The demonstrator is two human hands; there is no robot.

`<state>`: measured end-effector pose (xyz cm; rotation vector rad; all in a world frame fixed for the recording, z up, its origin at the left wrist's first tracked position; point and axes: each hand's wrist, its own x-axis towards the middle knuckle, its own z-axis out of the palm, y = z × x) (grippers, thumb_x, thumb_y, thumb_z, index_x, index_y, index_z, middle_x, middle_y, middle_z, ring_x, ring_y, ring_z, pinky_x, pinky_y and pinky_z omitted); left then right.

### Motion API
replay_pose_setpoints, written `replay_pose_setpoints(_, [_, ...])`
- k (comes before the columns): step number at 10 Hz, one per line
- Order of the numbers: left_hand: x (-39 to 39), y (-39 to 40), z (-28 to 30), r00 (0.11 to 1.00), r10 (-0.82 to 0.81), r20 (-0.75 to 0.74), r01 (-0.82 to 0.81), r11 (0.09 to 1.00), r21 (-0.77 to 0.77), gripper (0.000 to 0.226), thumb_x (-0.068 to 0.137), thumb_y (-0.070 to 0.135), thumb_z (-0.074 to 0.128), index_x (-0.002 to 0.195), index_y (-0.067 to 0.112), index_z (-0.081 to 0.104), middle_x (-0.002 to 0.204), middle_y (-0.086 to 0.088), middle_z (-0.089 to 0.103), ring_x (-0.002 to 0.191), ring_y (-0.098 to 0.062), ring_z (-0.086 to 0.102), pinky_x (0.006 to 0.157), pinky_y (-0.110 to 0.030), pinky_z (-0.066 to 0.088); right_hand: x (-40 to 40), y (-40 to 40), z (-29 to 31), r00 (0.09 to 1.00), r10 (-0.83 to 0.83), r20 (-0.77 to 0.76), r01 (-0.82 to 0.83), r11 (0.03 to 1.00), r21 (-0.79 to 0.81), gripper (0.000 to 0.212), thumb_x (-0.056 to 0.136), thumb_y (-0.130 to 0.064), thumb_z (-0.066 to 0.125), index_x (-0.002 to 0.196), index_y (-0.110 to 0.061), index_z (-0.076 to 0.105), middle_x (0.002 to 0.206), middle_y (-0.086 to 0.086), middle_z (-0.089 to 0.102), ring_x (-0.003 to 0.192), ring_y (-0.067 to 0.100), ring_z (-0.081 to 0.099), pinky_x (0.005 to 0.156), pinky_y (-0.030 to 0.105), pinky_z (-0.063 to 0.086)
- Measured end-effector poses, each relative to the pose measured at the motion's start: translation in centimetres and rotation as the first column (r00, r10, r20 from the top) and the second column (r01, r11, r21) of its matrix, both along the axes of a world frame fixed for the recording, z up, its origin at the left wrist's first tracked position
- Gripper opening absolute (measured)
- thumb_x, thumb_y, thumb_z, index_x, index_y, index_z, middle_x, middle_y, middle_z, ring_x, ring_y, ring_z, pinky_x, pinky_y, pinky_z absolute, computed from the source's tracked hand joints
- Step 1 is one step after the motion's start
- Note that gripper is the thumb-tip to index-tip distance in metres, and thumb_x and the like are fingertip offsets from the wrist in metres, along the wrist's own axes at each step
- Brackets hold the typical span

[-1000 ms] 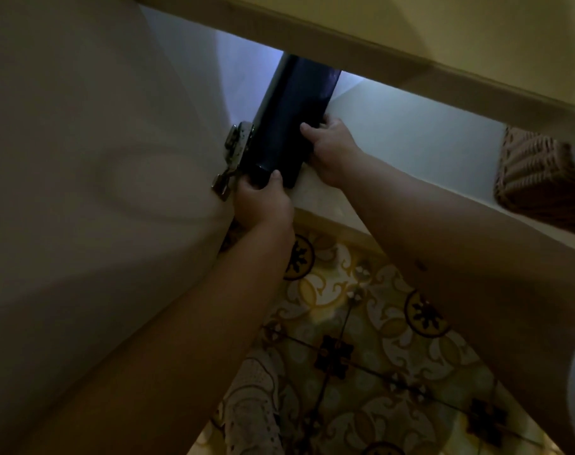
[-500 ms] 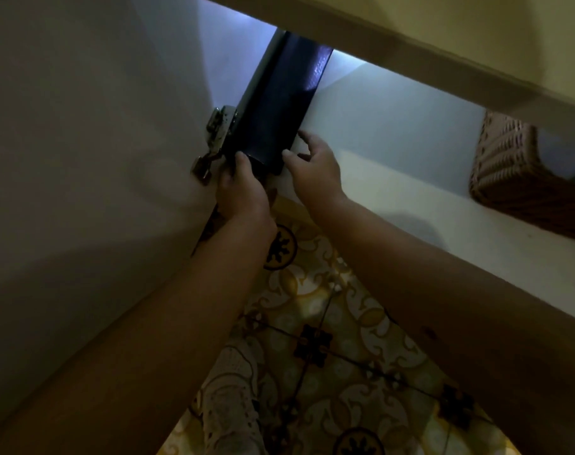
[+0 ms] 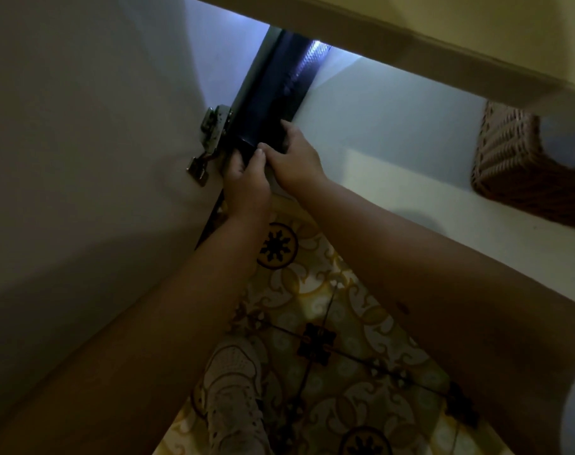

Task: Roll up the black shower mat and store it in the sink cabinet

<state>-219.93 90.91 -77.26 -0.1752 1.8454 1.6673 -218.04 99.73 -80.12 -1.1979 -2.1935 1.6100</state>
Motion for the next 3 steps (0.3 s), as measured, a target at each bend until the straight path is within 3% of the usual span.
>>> replay_pose_setpoints(1, [0.1,-0.5,-0.1,1.0,-0.009,-0.011,0.009,1.0,0.019,0.053,0.096,0.033,0.049,0.145,0.018,0.037,0.141,-0.009,0.05,0.124,-0.023,0.052,0.104,-0.045,0.044,0.9,-0.1,-0.4,1.0,-0.005,0.002,0.004,0.996,0.093,0.066,0.09,-0.037,0.059,0.146,-0.013,0.033,0.152,0.009,0.037,0.135,0.023,0.037,0.108,0.03,0.031])
replay_pose_setpoints(2, [0.3,-1.0,0.1,0.997,-0.026,-0.075,0.027,1.0,0.004,0.054,0.098,0.04,0.044,0.147,0.02,0.034,0.144,-0.007,0.046,0.129,-0.022,0.047,0.108,-0.046,0.039,1.9,-0.1,0.5,0.999,-0.037,-0.029,0.038,0.997,0.061,0.066,0.091,-0.038,0.058,0.146,-0.015,0.032,0.154,0.008,0.032,0.137,0.022,0.034,0.107,0.027,0.029])
replay_pose_setpoints(3, [0.9,-2.5,-0.2,0.98,-0.092,-0.179,0.08,0.994,-0.071,0.06,0.097,0.045,0.039,0.15,0.021,0.025,0.149,-0.007,0.039,0.132,-0.021,0.042,0.109,-0.046,0.038,4.5,-0.2,0.7,0.997,-0.056,-0.045,0.061,0.989,0.134,0.066,0.091,-0.037,0.057,0.147,-0.017,0.03,0.159,0.008,0.017,0.142,0.022,0.024,0.114,0.037,0.026])
